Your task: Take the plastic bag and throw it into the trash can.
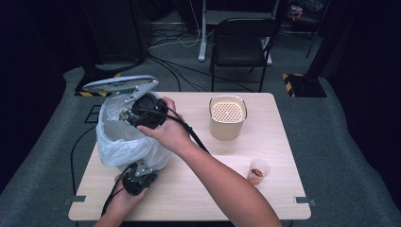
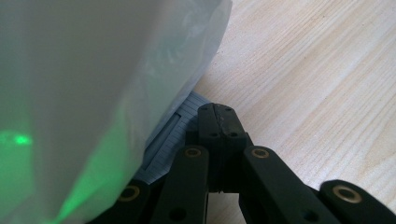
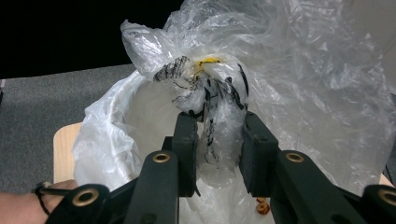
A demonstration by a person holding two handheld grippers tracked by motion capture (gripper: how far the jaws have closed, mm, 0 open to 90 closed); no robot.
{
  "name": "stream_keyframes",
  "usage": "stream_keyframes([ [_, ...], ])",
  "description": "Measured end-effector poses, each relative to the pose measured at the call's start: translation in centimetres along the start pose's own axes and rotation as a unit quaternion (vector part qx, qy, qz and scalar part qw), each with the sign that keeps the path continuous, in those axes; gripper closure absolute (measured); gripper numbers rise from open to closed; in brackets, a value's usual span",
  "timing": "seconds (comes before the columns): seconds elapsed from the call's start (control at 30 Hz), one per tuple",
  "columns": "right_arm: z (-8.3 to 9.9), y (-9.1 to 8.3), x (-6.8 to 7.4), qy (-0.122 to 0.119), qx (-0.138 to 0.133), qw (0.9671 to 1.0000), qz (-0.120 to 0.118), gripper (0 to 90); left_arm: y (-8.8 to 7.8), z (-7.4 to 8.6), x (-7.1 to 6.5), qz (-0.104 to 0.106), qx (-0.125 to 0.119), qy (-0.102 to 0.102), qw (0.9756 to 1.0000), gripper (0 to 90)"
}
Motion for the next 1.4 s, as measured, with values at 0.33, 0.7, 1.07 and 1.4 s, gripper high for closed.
stream_keyframes([
  [0.33,-0.1,1.7,-0.2,-0.005,0.002,1.0000,0.006,70.2,0.0,0.0,0.0,0.000,-0.001,0.000,1.0000,90.0],
  [0.7,0.1,2.9,-0.3,0.011,0.001,0.9999,0.007,52.1,-0.2,0.1,0.1,-0.005,0.012,-0.001,0.9999,90.0],
  [1.07,0.4,1.7,-0.1,0.016,-0.002,0.9998,0.013,41.7,-0.2,0.1,0.1,-0.004,0.011,0.000,0.9999,90.0],
  [1.4,1.4,-1.0,-0.5,0.013,-0.011,0.9998,0.012,45.3,-0.1,0.1,0.0,-0.007,0.007,-0.009,0.9999,90.0],
])
Point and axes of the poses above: each handheld gripper's, and its own axes: y roughly forward along the jaws, z roughly out of its underside, x roughly to its left, the point moved 8 cm from there along y, roughly forward along the jaws, and after that the axes turned 1 degree about x, right-handed, at the moved point
